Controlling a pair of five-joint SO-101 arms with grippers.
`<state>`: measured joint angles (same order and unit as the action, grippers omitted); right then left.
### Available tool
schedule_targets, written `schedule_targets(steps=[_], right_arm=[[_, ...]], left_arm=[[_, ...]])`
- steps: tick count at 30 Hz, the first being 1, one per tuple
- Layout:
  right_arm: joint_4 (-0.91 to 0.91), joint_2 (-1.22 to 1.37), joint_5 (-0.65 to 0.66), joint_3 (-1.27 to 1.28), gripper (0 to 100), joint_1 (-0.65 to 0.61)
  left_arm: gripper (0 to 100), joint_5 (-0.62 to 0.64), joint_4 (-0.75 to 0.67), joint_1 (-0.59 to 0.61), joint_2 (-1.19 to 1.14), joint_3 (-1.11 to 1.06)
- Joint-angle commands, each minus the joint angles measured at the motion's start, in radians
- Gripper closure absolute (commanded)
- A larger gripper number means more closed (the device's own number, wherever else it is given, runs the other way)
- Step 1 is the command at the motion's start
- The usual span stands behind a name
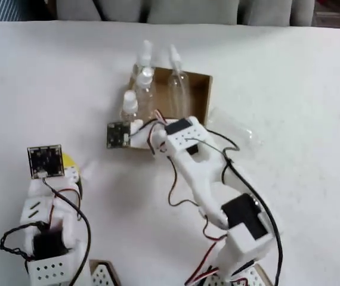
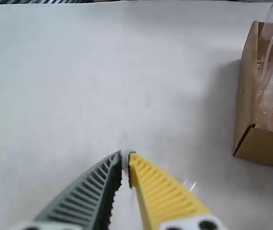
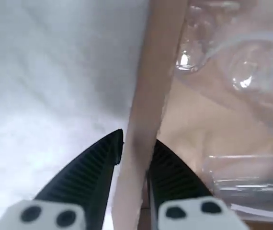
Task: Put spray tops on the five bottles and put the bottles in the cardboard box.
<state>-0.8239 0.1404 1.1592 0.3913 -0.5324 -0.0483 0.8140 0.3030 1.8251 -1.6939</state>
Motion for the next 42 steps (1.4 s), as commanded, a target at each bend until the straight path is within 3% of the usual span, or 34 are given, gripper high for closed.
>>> schedule_targets(steps=[1,9,17,24,27,33,37,42], right_arm=[[0.007,-0.081,0.014,0.035,98.1,-0.025],[0.001,-0.097,0.018,0.068,98.1,-0.027],[-0.012,-0.097,0.152,0.107,98.1,-0.027],[-0.018,-0.099,0.15,0.104,97.3,-0.021],[-0.025,-0.099,0.146,0.084,89.8,-0.016],[-0.111,-0.105,0.084,0.006,73.7,-0.019],[-0.208,-0.163,0.051,-0.032,74.5,-0.025],[-0.214,-0.282,-0.123,-0.035,78.2,-0.016]], left_arm=[[96,-0.011,0.003,-0.01,0.002,0.0],[96,-0.011,0.003,-0.01,0.002,0.0],[96,-0.011,0.003,-0.01,0.002,0.0],[96,-0.011,0.003,-0.01,0.002,0.0],[96,-0.011,0.003,-0.01,0.002,0.0],[96,-0.011,0.002,-0.01,0.002,0.0],[96,-0.012,0.0,-0.01,0.002,0.0],[96,-0.012,0.0,-0.01,0.002,0.0]])
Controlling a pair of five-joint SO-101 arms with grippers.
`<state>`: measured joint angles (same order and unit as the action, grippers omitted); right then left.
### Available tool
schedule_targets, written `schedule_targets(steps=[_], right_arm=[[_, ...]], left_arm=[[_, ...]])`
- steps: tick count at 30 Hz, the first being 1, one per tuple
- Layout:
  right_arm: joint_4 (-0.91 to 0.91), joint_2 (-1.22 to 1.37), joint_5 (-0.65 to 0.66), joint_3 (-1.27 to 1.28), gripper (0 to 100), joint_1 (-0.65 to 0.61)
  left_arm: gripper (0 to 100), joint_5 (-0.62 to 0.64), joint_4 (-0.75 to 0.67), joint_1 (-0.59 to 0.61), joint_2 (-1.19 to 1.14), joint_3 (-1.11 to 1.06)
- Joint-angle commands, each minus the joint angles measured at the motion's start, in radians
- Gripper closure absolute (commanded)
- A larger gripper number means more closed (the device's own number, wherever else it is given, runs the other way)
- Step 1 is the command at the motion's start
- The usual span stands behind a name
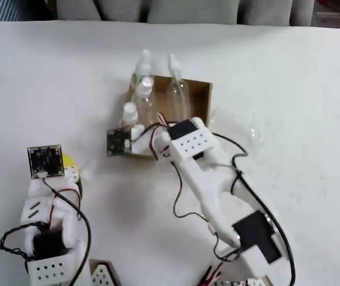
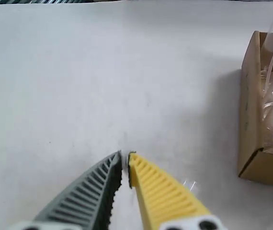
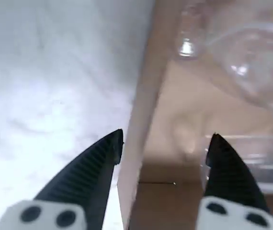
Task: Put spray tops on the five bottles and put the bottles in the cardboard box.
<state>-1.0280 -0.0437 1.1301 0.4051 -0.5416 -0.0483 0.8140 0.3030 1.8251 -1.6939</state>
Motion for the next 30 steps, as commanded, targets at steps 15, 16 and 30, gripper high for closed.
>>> schedule_targets(steps=[15,16,30], right_arm=[[0.216,-0.234,-0.641,-0.044,93.8,0.156],[0.243,-0.216,-0.666,-0.044,93.8,0.166],[0.513,-0.007,-0.684,-0.051,77.3,0.179]], left_arm=[[96,-0.012,0.0,-0.01,0.002,0.0],[96,-0.012,0.0,-0.01,0.002,0.0],[96,-0.012,0.0,-0.01,0.002,0.0]])
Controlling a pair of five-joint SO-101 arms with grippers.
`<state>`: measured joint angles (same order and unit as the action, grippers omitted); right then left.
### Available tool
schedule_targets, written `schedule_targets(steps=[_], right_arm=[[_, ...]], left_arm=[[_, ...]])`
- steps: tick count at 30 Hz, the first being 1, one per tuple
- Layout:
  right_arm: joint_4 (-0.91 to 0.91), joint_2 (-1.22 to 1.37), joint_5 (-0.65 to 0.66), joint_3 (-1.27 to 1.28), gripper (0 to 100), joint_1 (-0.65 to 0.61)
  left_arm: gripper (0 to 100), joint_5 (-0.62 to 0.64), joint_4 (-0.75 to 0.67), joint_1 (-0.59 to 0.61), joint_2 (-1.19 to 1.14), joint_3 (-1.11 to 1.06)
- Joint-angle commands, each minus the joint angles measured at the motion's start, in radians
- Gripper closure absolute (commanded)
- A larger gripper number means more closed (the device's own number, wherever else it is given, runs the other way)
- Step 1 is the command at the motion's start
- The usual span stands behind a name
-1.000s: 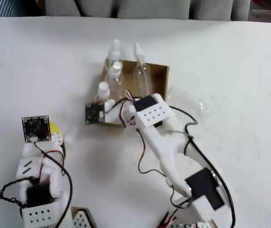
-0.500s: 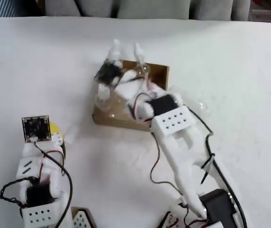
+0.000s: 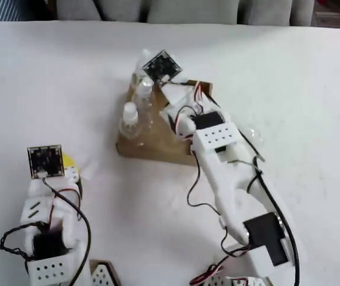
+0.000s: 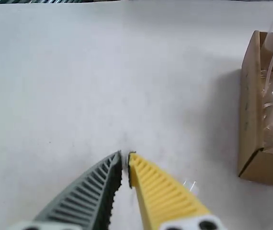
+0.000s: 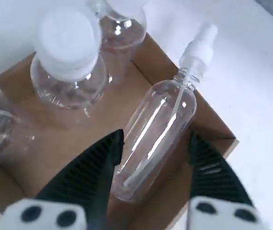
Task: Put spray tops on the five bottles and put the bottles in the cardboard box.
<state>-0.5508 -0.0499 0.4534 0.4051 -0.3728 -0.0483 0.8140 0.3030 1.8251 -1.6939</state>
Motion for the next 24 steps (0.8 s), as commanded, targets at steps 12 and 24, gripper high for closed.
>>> schedule_targets(steps=[12,24], right_arm=[[0.219,0.13,-0.121,-0.051,77.2,0.03],[0.219,0.174,-0.129,-0.078,77.2,0.03]], left_arm=[[96,-0.012,0.002,-0.01,0.002,0.0],[96,-0.012,0.003,-0.01,0.002,0.0]])
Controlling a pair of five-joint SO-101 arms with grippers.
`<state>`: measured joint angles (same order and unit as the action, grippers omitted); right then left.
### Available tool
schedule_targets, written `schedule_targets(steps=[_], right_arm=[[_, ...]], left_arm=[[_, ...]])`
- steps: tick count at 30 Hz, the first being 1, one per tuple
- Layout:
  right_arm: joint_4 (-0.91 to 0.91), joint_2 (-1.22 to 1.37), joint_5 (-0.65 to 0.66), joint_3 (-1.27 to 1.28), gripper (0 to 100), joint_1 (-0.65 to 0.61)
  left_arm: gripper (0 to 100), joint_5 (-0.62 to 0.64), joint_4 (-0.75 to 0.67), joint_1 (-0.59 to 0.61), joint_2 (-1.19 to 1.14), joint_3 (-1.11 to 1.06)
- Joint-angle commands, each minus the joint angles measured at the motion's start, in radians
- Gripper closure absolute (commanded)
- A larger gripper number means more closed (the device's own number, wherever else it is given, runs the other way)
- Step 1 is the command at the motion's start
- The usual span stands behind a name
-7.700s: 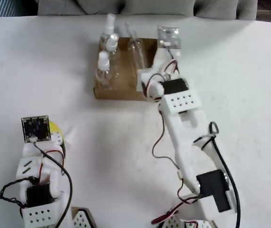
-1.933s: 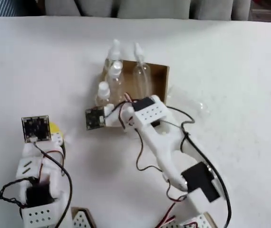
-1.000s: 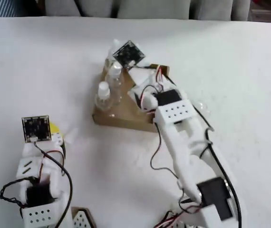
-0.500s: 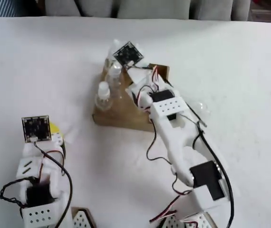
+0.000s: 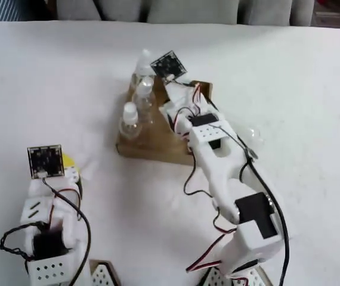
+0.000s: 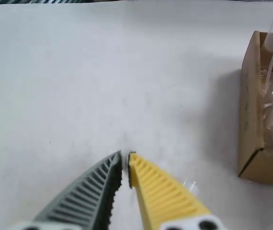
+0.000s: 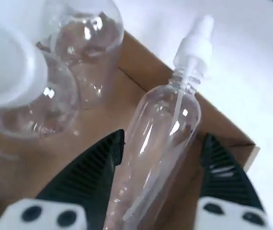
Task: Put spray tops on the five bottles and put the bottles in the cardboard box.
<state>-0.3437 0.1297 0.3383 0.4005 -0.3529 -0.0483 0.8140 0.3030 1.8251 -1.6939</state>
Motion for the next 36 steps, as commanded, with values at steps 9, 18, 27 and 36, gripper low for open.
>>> schedule_targets(steps=[9,18,27,36], right_arm=[[-0.039,0.051,-0.084,-0.147,76.0,0.01],[-0.068,0.091,-0.086,-0.172,71.3,0.01],[-0.068,0.101,-0.086,-0.172,71.4,0.004],[-0.061,0.194,-0.086,-0.235,71.4,0.008]], left_arm=[[96,-0.012,0.005,-0.01,0.002,0.0],[96,-0.012,0.005,-0.01,0.002,0.0],[96,-0.012,0.006,-0.01,0.002,0.0],[96,-0.012,0.006,-0.008,0.002,0.0]])
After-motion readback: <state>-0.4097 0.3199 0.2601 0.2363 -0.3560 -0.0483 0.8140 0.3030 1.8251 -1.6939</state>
